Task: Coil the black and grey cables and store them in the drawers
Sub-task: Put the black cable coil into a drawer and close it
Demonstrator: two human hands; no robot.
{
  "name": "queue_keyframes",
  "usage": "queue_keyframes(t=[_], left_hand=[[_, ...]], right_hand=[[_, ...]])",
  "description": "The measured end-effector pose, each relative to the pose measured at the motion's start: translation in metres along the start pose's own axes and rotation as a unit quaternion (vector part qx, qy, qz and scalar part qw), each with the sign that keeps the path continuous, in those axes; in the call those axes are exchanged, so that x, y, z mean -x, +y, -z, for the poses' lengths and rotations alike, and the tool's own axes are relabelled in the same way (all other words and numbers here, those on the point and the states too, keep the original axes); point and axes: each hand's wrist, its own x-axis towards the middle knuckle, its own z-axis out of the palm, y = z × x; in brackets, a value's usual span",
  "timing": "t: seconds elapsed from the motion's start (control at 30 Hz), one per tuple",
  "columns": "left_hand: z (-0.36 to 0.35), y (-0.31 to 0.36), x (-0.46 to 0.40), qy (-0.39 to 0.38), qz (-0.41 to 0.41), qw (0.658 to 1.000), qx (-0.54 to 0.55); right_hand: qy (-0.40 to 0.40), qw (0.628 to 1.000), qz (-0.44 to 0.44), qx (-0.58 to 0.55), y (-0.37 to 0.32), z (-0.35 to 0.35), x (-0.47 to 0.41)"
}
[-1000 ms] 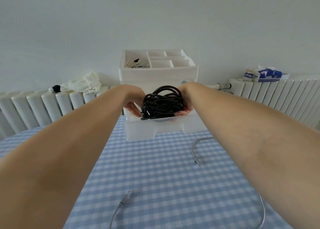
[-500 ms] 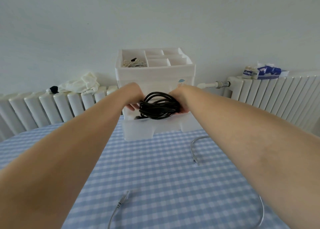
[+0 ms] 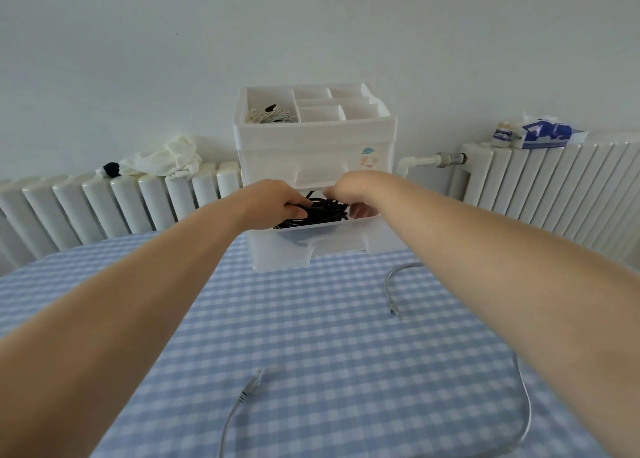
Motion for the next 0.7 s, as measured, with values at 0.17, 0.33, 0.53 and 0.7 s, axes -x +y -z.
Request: queue_keyframes(t=[0.17,0.33,0.53,0.7], left_hand=[[-0.006,0.0,0.001,-0.006,0.003,1.0,0.021],[-0.019,-0.009,0.005,0.162,-0.018,0.973,0.164],[-0.031,0.0,0.01,0.259,-0.009,0.966,0.015],[-0.045,-0.011,0.013,0.289,-0.049,0.95,-0.107]], right_hand=[[0.16,0.946,0.238,0.152,0.025,-0.009,0.032],[0.13,0.908,0.337,0.213,0.054,-0.024,0.036],[0.225,0.862,0.344,0.295,0.045,-0.033,0.021],[0.231,0.879,0.279,0.31,0.031,-0.033,0.012]])
